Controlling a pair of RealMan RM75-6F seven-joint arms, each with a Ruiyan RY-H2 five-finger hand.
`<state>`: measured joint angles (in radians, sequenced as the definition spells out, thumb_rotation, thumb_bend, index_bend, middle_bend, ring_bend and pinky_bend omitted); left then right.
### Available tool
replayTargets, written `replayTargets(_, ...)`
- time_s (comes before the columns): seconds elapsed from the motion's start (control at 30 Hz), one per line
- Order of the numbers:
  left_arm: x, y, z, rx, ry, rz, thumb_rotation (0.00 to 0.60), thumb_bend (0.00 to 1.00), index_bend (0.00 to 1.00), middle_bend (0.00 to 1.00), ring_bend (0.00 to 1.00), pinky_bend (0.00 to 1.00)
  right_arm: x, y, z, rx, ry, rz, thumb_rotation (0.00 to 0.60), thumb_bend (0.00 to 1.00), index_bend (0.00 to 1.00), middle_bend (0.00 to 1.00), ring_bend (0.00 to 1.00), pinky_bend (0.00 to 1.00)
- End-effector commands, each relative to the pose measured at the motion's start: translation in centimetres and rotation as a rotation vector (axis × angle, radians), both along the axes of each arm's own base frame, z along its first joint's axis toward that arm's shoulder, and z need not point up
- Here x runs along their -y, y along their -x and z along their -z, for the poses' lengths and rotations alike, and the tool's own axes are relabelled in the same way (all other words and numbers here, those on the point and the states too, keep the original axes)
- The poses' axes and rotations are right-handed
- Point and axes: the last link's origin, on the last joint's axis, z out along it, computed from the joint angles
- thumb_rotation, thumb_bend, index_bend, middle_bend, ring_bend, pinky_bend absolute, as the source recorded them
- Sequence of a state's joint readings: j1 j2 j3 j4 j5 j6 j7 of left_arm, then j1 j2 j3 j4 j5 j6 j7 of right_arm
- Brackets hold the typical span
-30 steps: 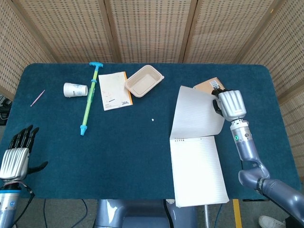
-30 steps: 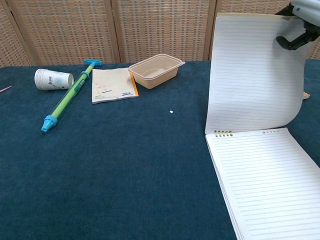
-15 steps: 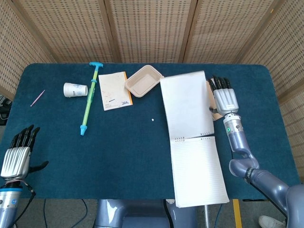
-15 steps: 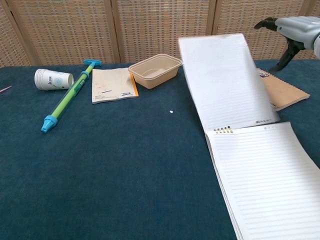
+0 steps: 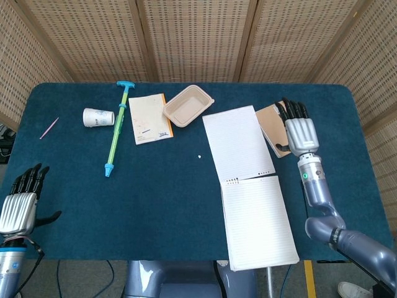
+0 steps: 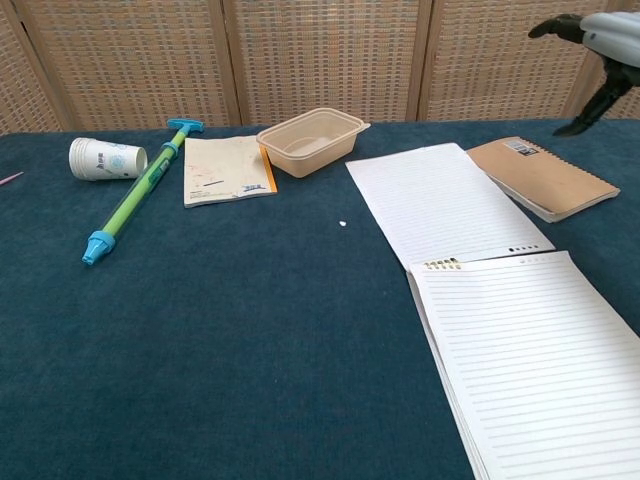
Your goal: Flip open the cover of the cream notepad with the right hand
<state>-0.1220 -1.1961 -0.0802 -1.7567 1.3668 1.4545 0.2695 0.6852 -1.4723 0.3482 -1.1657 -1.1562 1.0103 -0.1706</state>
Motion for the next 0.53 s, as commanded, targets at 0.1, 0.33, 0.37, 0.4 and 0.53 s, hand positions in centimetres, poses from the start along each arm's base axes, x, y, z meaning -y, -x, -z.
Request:
replayTargets(0.1, 0.2, 0.1, -0.1, 0.004, 0.001, -0.005, 0.600, 0.12, 0.01, 0.00, 0.00, 0.08, -6.9, 4.1, -1.0, 0.037, 0.000, 0.028, 0.600, 0.00, 0.00, 0.00, 0.00, 0.02)
replayTargets(0.33, 0.4, 0.1, 0.1, 0.003, 0.007, -0.007, 0.600, 0.12, 0.00, 0.00, 0.00, 0.08, -14.6, 7.7, -2.4, 0.099, 0.013, 0.048, 0.600, 0.00, 0.00, 0.00, 0.00, 0.01)
replayTargets(0.37, 0.4, 0.1, 0.1, 0.003, 0.007, -0.005, 0.600, 0.12, 0.00, 0.00, 0.00, 0.08, -15.4, 8.1, -2.6, 0.099, 0.013, 0.049, 0.600, 0.00, 0.00, 0.00, 0.00, 0.01)
replayTargets(0.4, 0.4, -0.1, 0.2, 0.004, 0.008, -0.001, 0.600, 0.12, 0.00, 0.00, 0.00, 0.08, -16.2, 8.4, -2.7, 0.100, 0.012, 0.055, 0.600, 0.00, 0.00, 0.00, 0.00, 0.01)
replayTargets(0.53, 0.5, -0.6, 0.3, 0.001, 0.013, 0.017, 0.600, 0.12, 0.00, 0.00, 0.00, 0.06, -19.0, 8.9, -3.5, 0.112, 0.004, 0.072, 0.600, 0.00, 0.00, 0.00, 0.00, 0.01)
